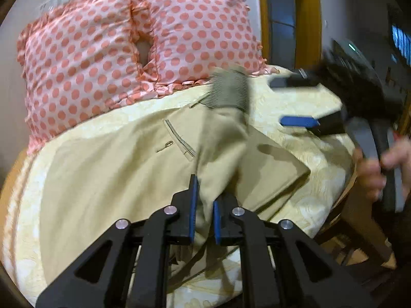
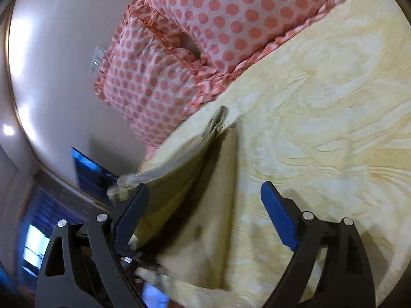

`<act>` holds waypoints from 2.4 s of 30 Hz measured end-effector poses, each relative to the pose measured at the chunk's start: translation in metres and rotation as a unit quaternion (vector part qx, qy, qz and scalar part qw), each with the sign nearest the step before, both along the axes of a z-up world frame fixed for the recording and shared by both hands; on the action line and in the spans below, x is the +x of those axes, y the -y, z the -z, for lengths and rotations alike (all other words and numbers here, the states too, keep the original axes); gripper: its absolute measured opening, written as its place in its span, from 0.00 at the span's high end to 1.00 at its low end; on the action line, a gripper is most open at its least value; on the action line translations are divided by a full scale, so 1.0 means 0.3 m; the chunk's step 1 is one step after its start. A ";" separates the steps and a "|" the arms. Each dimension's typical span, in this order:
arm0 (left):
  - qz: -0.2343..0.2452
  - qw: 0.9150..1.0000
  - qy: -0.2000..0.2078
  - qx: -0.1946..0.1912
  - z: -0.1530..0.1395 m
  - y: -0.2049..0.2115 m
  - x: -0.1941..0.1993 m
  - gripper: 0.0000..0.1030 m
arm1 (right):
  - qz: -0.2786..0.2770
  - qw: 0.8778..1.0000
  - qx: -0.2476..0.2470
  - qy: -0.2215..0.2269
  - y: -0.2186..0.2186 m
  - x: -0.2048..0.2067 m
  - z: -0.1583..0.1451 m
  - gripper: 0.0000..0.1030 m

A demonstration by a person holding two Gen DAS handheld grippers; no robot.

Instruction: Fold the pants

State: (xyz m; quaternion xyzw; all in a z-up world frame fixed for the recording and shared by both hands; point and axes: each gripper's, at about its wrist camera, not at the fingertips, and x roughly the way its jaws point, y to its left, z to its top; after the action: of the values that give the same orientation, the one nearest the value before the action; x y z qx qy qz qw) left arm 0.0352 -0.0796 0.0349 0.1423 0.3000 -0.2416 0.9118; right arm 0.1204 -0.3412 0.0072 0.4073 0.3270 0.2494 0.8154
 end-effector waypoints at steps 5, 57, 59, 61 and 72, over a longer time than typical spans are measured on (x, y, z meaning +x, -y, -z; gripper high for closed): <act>0.028 1.000 -0.008 0.007 0.029 -0.001 -0.045 0.90 | -0.016 0.997 -0.074 -0.018 -0.075 0.063 -0.021 0.12; -0.105 0.942 -0.215 -0.236 -0.051 -0.513 0.668 0.27 | -0.088 0.988 -0.115 -0.056 -0.211 0.384 -0.013 0.16; -0.126 0.941 -0.236 -0.208 0.015 -0.486 0.698 0.33 | -0.054 0.991 -0.101 -0.065 -0.190 0.377 -0.008 0.17; -0.157 0.950 -0.205 -0.178 -0.002 -0.484 0.685 0.33 | -0.011 0.987 -0.131 -0.093 -0.189 0.330 -0.036 0.17; -0.218 0.964 -0.101 -0.115 0.017 -0.484 0.221 0.10 | 0.027 0.939 -0.344 0.004 -0.475 -0.116 0.005 0.01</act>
State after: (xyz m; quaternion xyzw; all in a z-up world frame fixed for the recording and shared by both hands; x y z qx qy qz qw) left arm 0.1014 0.0655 0.0298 -0.0571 0.3846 -0.0833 0.9175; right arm 0.0857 -0.1986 0.0058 0.1095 0.3788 0.1011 0.9134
